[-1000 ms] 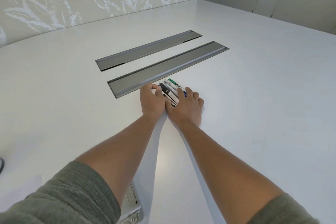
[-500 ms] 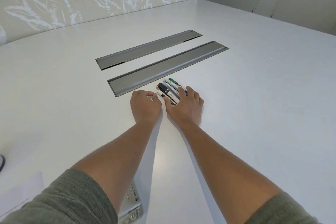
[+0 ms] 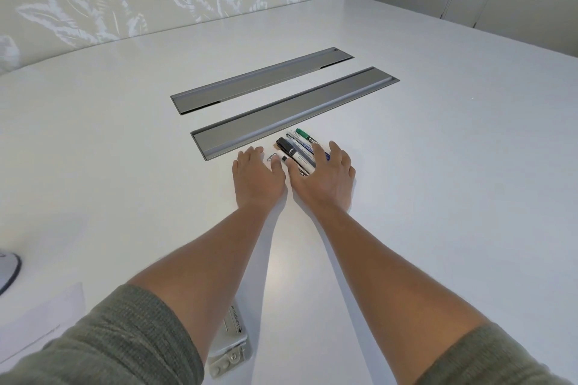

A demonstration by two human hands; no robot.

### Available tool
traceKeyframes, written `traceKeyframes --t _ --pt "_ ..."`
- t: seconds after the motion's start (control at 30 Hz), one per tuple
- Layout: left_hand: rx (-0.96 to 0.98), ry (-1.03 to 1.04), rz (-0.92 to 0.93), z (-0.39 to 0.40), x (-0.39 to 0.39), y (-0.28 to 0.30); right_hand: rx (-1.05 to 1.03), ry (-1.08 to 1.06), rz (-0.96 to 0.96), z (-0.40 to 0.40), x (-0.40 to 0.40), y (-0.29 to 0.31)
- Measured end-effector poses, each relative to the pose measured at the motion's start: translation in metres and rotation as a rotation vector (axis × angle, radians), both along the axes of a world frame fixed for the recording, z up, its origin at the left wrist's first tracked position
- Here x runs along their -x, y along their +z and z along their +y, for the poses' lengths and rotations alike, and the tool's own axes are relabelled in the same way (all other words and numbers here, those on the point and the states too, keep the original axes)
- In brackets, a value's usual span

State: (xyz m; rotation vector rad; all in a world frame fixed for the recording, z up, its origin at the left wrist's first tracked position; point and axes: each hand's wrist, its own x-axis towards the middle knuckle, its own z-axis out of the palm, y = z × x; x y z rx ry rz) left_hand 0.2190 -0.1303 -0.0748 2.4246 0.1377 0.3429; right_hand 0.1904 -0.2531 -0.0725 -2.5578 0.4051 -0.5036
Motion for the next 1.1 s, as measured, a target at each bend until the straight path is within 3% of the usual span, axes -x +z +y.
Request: traceKeyframes --t 0.4,0.83,1.1 --pt "0.048 -0.042 0.001 0.008 0.017 0.002 -0.148 -0.011 -0.017 -0.006 0.005 0.005" --pt "0.072 -0.001 -0.049 0.008 0.014 -0.004 -0.111 -0.018 -0.021 -0.006 0.002 0.003" --pt "0.066 -0.055 0.02 0.01 0.018 0.001 -0.093 -0.031 -0.076 -0.003 0.01 0.006"
